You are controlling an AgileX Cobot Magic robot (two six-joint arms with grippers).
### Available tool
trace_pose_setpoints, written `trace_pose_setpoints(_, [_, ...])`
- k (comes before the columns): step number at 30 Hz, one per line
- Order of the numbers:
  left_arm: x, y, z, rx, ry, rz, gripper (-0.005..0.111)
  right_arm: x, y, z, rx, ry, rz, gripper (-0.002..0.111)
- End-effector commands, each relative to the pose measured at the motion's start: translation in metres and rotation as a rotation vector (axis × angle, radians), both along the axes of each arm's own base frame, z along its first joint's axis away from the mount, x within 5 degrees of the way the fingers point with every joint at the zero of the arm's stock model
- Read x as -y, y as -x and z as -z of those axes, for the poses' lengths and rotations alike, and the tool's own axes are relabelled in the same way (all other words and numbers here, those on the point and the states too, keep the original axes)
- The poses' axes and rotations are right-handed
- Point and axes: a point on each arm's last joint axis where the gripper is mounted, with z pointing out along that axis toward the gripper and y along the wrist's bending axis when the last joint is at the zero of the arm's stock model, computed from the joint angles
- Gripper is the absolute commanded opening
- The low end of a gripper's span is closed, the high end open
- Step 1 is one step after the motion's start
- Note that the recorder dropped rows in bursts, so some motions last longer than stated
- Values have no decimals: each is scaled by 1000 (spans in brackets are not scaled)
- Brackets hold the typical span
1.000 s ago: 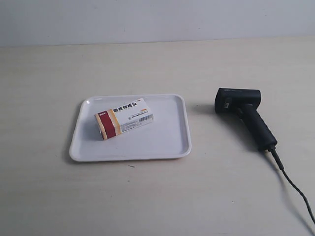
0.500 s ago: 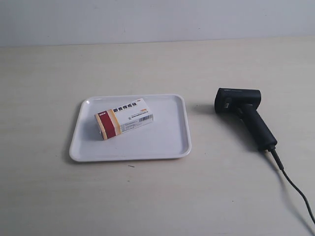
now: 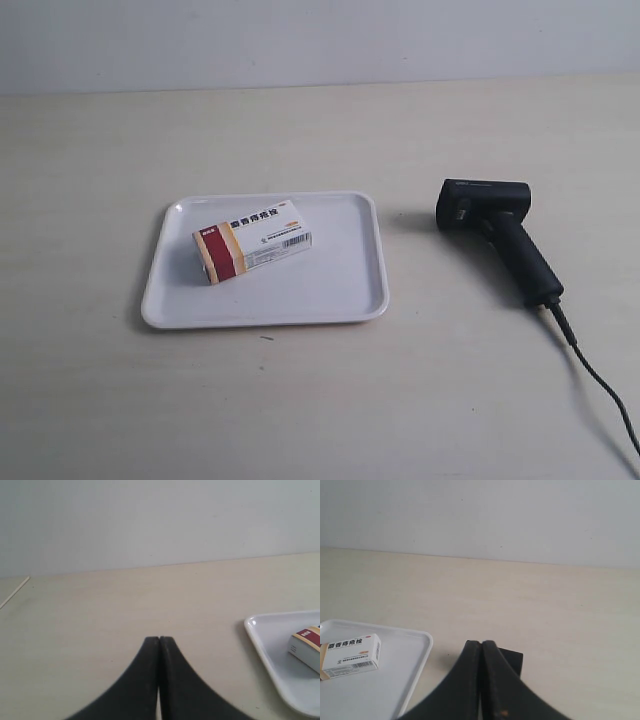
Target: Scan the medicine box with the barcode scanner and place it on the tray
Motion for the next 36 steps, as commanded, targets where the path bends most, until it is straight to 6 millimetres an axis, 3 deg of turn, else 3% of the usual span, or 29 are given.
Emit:
trace_pose_setpoints(1, [0,0,1,2,18,-3,2,1,1,-2,11,-5,3,0])
trace_pose_setpoints(7, [0,0,1,2,18,-3,2,2,3,0,49,-27,13,0])
trace_pose_setpoints(10, [0,0,1,2,18,-3,2,6,11,18,74,-34,26,0])
trace_pose_setpoints(17, [0,0,1,2,18,-3,2,19,41,85,64,-75,63,0])
trace_pose_setpoints(22, [0,0,1,2,18,-3,2,26,57,111,114,-78,67,0])
trace_pose_setpoints(36, [0,0,1,2,18,-3,2,31,69,108,221,-154,80,0])
